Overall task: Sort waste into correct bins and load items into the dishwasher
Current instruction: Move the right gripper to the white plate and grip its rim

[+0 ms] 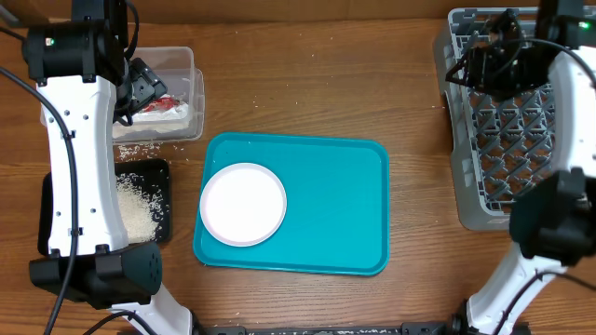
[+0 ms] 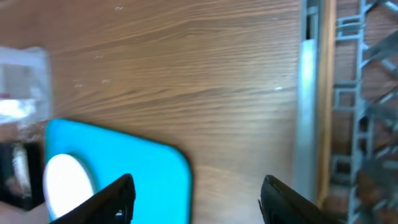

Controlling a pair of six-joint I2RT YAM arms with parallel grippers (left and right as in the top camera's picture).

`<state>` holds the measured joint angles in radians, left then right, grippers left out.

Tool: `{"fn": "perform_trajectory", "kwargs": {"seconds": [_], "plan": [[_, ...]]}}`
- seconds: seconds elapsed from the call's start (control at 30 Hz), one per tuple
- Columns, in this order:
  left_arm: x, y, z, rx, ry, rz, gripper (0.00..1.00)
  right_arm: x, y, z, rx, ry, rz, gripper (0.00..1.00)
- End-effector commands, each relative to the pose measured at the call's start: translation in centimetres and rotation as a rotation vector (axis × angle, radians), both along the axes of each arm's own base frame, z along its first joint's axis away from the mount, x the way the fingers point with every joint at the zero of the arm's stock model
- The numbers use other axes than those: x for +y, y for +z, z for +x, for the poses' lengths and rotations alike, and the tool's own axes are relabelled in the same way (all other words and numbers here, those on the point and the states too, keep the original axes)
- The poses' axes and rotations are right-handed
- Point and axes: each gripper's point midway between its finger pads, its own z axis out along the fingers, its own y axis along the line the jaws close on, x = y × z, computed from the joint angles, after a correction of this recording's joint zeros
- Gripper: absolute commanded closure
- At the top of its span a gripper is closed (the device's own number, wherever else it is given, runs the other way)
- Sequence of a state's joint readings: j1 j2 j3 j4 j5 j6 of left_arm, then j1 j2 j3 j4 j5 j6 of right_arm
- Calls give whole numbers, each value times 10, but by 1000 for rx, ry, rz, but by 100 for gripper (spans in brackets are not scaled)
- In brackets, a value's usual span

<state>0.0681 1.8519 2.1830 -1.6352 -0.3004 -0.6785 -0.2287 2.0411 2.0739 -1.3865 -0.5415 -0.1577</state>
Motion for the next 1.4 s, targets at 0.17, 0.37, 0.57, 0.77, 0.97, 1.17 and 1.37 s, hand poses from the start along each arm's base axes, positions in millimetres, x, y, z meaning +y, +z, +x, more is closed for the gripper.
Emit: {"fn": "perform_trajectory", "kwargs": {"seconds": [0.17,0.37,0.57,0.77,0.97,1.17,1.37], "plan": [[3,2,-1,-5,12,15,0,70,102,-82,-11,104,282,0],[3,2,-1,-5,12,15,0,109,94,-97,50,204,259,0],[3,2,-1,-5,12,15,0,159,55,-112,203,184,16,3],[3,2,-1,-5,12,15,0,207,-4,-119,233,7,-289,5],[3,2,-1,-5,12,15,0,277,-65,-146,226,8,-272,15],[3,2,-1,-5,12,15,0,319,-126,-184,240,73,-241,27],[3,2,-1,-5,12,15,0,332,-174,-216,317,71,-276,30]]}}
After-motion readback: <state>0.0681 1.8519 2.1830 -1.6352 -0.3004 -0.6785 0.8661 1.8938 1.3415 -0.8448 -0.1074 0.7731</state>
